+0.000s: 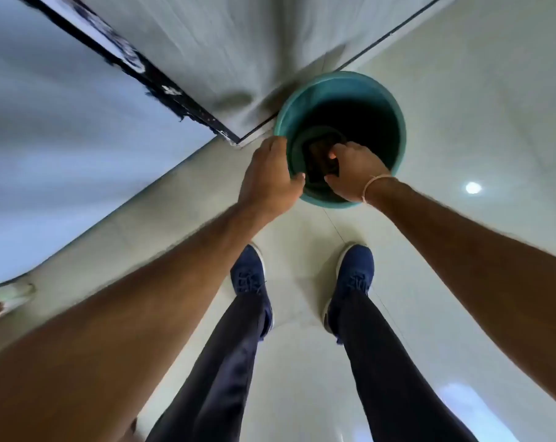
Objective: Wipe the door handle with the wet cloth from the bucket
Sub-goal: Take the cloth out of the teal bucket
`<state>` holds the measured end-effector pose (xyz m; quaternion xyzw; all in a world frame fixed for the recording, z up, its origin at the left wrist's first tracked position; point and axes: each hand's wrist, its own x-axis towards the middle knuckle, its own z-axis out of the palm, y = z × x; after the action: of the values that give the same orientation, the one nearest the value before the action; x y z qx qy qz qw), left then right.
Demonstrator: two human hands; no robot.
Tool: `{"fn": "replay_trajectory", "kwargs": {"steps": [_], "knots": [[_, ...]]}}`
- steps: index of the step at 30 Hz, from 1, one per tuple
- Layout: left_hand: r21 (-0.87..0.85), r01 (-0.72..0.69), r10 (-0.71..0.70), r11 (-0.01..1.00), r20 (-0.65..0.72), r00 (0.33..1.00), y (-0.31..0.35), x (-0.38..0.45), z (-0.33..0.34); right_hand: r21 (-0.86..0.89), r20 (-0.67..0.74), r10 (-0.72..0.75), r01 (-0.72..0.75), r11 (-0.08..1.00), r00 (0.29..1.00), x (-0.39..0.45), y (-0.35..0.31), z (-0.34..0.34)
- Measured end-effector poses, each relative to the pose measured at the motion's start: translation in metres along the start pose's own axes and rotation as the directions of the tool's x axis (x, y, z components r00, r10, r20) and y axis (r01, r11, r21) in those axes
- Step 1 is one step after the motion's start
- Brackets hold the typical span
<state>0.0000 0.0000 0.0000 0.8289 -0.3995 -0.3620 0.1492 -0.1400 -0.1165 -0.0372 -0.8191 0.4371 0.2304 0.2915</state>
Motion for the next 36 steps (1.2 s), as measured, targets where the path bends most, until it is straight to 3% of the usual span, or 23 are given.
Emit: {"fn": "replay_trajectory", "kwargs": {"steps": [2,6,9,15,22,26,30,36], "knots": [[0.01,-0.017,0.017,1.0,-0.037,0.999,-0.012,0.013,0.014,-0.036,0.039,0.021,-0.019,0.999,0.999,0.032,0.006,0.015],[-0.014,-0.003,0.002,1.0,-0.087,0.996,-0.026,0.019,0.033,-0.007,0.172,0.205,-0.207,0.978,0.964,0.089,0.015,0.043],[-0.026,-0.005,0.003,1.0,-0.096,0.995,-0.03,0.022,0.037,-0.012,0.204,0.241,-0.244,0.97,0.949,0.124,0.023,0.058],[-0.016,-0.005,0.004,1.0,-0.1,0.995,-0.035,0.026,0.038,-0.089,0.3,0.143,-0.121,0.989,0.943,0.15,0.028,0.082],[0.006,-0.01,0.01,1.0,-0.075,0.997,-0.037,0.028,0.036,-0.088,0.268,0.07,-0.048,0.995,0.961,0.152,0.026,0.091],[0.012,0.001,-0.001,1.0,-0.065,0.998,-0.035,0.028,0.035,0.081,0.297,0.113,-0.143,0.986,0.948,0.154,0.029,0.088],[0.034,0.02,-0.02,0.999,-0.015,1.0,-0.028,0.027,0.032,0.391,0.234,0.288,-0.362,0.846,0.928,0.145,0.025,0.076],[-0.016,0.057,-0.055,0.998,0.13,0.99,-0.005,0.018,0.008,0.676,0.047,0.413,-0.333,0.657,0.909,0.077,0.014,0.023]]}}
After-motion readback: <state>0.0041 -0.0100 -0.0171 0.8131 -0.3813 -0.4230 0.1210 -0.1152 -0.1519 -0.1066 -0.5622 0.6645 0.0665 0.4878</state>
